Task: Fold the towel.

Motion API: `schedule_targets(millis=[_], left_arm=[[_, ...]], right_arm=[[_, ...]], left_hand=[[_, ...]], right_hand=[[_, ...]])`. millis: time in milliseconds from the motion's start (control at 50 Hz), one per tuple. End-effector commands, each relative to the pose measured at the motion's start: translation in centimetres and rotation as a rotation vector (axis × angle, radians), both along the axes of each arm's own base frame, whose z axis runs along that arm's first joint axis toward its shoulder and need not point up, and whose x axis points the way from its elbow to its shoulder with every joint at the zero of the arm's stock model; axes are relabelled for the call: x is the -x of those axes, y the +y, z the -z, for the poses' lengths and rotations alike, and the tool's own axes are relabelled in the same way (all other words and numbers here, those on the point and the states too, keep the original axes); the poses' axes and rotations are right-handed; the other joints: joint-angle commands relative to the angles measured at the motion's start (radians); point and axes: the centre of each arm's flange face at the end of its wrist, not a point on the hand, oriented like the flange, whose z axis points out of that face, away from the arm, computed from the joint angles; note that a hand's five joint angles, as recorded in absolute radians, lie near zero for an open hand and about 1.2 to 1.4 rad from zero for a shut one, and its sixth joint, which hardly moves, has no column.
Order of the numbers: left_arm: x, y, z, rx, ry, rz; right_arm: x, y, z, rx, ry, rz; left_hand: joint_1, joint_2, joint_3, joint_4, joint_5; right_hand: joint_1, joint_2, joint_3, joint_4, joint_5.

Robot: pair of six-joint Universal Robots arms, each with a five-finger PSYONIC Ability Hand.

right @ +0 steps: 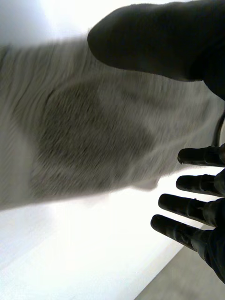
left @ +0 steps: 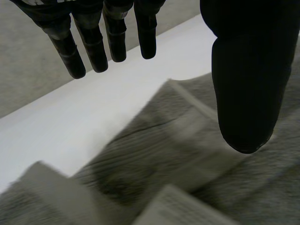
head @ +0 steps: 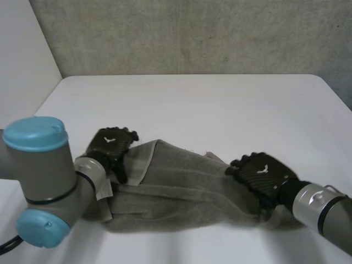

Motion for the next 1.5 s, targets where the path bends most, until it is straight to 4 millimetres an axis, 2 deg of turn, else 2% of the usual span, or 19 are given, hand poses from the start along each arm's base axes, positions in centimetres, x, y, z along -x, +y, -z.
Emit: schedule_targets(millis=[20,100,220,340,540,640,680,740,760,800,900,940,960,1000,1060,1100,1240,1380,1500], left_arm=[[2.5,2.5,1.9,-0.038,-0.029,0.101],[2.9,2.8,2.8,-0.052,-0.043,0.112],[2.9,1.3,3.7,-0.033,-0.082,0.025],[2.5,0.3,3.4,0.001,-0.098,-0.056],[2.4,0.1,2.5,0.020,-0.088,-0.068],[2.4,0.2,2.2,0.025,-0.085,-0.064],[2.4,0.2,2.2,0.023,-0.086,-0.062],[2.4,0.2,2.2,0.023,-0.085,-0.061],[2.4,0.3,2.2,0.022,-0.086,-0.061],[2.5,0.3,2.1,0.024,-0.084,-0.059],[2.5,0.2,0.6,0.048,-0.067,-0.056],[2.4,0.3,-1.3,0.082,-0.070,-0.051],[2.4,0.3,-1.3,0.082,-0.070,-0.051],[2.0,0.3,-3.7,0.137,-0.081,-0.050],[1.8,0.5,-5.0,0.169,-0.085,-0.047],[1.4,1.2,-6.8,0.213,-0.099,-0.038],[0.6,2.8,-9.8,0.262,-0.097,-0.032],[-1.0,5.2,-13.8,0.353,-0.039,-0.044],[-2.2,7.0,-16.1,0.423,0.005,-0.054]], right_arm=[[1.2,-0.9,0.1,-0.021,-0.010,0.076],[1.3,-0.6,0.5,-0.033,-0.007,0.078],[1.3,-0.4,0.9,-0.018,-0.006,0.078],[1.4,-0.4,1.0,0.001,-0.003,0.076],[1.9,-0.7,1.3,0.006,-0.001,0.095],[1.8,-0.8,1.5,0.007,0.001,0.095],[1.8,-1.0,1.5,0.013,-0.001,0.095],[1.8,-1.2,1.4,0.019,-0.001,0.098],[1.9,-1.4,1.4,0.025,-0.002,0.100],[1.9,-1.6,1.3,0.031,-0.004,0.106],[2.6,-3.0,0.7,0.052,-0.010,0.159],[2.6,-3.7,0.1,0.068,-0.015,0.178],[2.6,-3.7,0.1,0.069,-0.015,0.178],[2.6,-4.4,-0.6,0.083,-0.036,0.211],[2.6,-4.9,-1.1,0.085,-0.056,0.228],[2.3,-5.9,-1.4,0.046,-0.095,0.253],[1.4,-7.9,-1.9,-0.073,-0.145,0.271],[-2.4,-8.4,-1.3,-0.207,-0.185,0.176],[-4.7,-9.1,-0.6,-0.283,-0.249,0.144]], left_hand=[[0.041,0.044,0.043,0.042,0.050],[0.090,0.094,0.093,0.092,0.100],[0.243,0.247,0.245,0.244,0.252],[0.404,0.408,0.406,0.406,0.413],[0.437,0.441,0.439,0.438,0.446],[0.546,0.549,0.548,0.547,0.555],[0.750,0.753,0.752,0.751,0.759],[0.866,0.869,0.868,0.867,0.875],[1.014,1.017,1.016,1.015,1.023],[1.068,1.071,1.070,1.069,1.077],[1.068,1.071,1.070,1.069,1.077],[1.068,1.071,1.070,1.069,1.077],[1.068,1.071,1.070,1.069,1.077],[1.068,1.071,1.070,1.069,1.077],[1.068,1.071,1.070,1.069,1.077],[1.068,1.071,1.070,1.069,1.077],[1.068,1.071,1.070,1.069,1.077],[1.068,1.071,1.070,1.069,1.077],[1.068,1.071,1.070,1.069,1.077]], right_hand=[[-0.051,-0.080,-0.071,-0.078,-0.061],[-0.051,-0.080,-0.071,-0.078,-0.061],[-0.051,-0.080,-0.071,-0.078,-0.061],[-0.051,-0.080,-0.071,-0.078,-0.061],[-0.051,-0.080,-0.071,-0.078,-0.061],[-0.051,-0.080,-0.071,-0.078,-0.061],[-0.051,-0.080,-0.071,-0.078,-0.061],[-0.051,-0.080,-0.071,-0.078,-0.061],[-0.051,-0.080,-0.071,-0.078,-0.061],[-0.051,-0.080,-0.071,-0.078,-0.061],[-0.051,-0.080,-0.071,-0.078,-0.061],[-0.051,-0.080,-0.071,-0.078,-0.061],[-0.051,-0.080,-0.071,-0.078,-0.061],[-0.051,-0.080,-0.071,-0.078,-0.061],[-0.051,-0.080,-0.071,-0.078,-0.061],[-0.051,-0.080,-0.071,-0.078,-0.061],[-0.051,-0.080,-0.071,-0.078,-0.061],[-0.051,-0.080,-0.071,-0.078,-0.061],[-0.051,-0.080,-0.071,-0.078,-0.061]])
